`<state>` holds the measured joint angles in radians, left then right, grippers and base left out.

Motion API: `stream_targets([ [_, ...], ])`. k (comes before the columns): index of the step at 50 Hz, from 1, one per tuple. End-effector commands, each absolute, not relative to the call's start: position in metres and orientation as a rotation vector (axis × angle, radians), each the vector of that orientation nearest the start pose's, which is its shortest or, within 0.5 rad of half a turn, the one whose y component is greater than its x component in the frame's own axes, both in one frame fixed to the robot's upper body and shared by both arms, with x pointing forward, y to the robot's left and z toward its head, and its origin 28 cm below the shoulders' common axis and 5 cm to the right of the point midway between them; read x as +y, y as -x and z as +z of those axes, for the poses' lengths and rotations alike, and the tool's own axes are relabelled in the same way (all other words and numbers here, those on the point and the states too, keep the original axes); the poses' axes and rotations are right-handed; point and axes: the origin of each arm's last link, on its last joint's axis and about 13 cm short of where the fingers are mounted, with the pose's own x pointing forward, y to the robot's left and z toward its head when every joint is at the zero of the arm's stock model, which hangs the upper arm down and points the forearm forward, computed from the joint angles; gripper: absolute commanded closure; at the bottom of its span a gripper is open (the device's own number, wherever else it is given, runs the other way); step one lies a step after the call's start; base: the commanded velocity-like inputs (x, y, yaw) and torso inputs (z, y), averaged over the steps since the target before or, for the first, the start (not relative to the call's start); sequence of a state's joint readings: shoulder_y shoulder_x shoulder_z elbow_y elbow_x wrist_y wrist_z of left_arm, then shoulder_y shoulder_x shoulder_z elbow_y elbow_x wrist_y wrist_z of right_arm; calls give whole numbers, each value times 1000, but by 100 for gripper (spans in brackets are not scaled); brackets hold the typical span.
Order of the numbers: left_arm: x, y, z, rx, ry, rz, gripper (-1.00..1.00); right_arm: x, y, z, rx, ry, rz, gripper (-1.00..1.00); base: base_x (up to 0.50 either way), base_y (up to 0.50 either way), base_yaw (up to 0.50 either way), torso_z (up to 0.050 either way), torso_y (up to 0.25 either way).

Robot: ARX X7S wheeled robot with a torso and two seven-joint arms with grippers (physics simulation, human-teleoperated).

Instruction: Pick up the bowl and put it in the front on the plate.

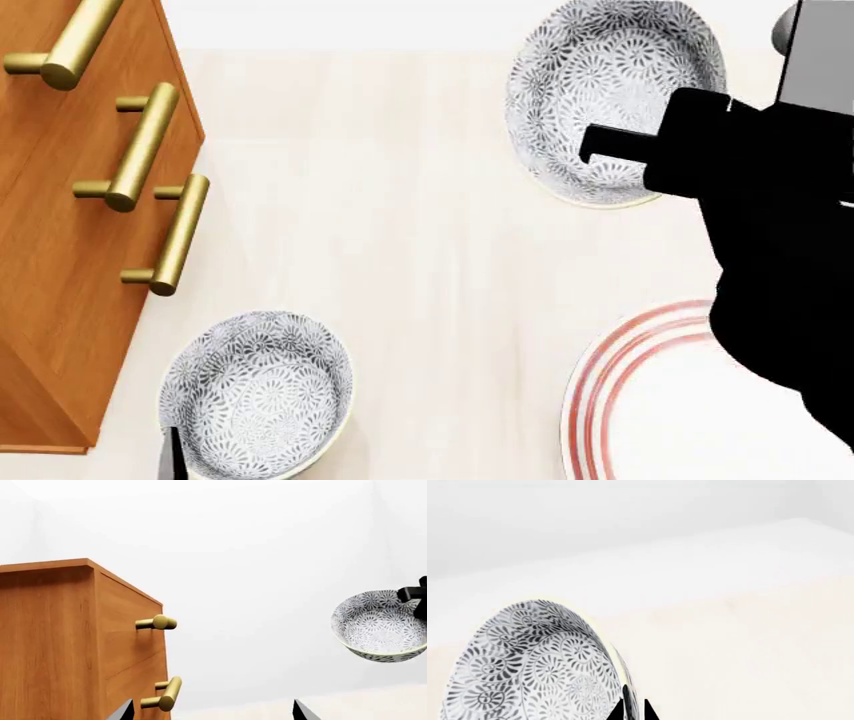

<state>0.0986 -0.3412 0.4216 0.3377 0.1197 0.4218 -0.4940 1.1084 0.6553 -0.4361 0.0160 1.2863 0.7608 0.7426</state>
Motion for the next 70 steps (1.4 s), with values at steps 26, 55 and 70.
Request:
stream_targets([
  [26,179,-167,78,-618,-110,-89,-100,-231,-201,270,-97,173,280,100,0,0,0,0,1],
  [55,176,-167,77,-592,-119,-114,-100,-286,-186,234,-27,384,326,100,0,0,0,0,0],
  [70,176,-168,77,-570,-102,-120,-100,-308,-175,230,7,444,272,100,0,0,0,0,1],
])
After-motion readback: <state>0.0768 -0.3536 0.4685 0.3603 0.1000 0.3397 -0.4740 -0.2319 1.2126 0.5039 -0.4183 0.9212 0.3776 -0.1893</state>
